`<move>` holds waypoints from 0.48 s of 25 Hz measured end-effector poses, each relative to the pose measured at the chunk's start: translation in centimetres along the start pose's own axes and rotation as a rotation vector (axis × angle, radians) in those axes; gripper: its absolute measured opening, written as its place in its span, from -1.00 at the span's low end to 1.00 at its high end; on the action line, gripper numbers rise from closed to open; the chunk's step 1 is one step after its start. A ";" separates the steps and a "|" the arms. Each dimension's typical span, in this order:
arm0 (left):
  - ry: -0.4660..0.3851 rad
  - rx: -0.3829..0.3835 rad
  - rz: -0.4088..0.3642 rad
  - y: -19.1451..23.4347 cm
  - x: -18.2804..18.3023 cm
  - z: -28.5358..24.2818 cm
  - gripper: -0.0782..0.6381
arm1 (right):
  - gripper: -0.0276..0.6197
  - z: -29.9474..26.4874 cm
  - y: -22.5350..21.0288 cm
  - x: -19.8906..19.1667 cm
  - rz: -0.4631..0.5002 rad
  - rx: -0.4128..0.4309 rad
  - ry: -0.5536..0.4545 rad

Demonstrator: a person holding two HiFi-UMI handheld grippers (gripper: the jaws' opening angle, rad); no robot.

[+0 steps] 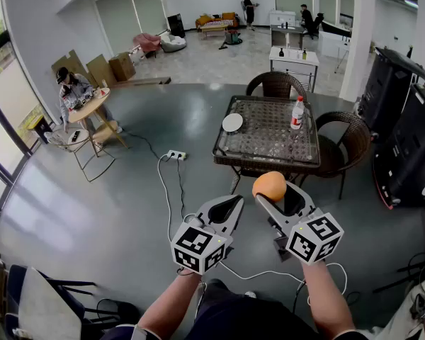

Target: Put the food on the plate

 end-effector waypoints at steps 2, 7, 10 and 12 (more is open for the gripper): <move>0.001 0.001 -0.001 0.0 -0.1 0.0 -0.76 | 0.00 0.1 -0.2 0.0 -0.005 -0.003 -0.002; -0.003 0.008 -0.003 -0.2 0.0 0.2 -0.76 | 0.00 0.2 -0.4 0.1 -0.017 -0.005 0.008; -0.005 0.018 -0.004 -0.3 0.0 0.4 -0.76 | 0.00 0.3 -0.6 0.2 -0.024 -0.007 0.007; -0.003 0.029 -0.005 -0.4 -0.1 0.6 -0.76 | 0.00 0.4 -0.7 0.2 -0.030 -0.002 0.006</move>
Point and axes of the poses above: the fingertips, and each gripper's own axes: z backward along the fingers, y to its left, x out of its top, the point moved 7 cm from there along z, backward along the fingers, and after that the axes turned 15 degrees about -y, right-handed, at the moved point
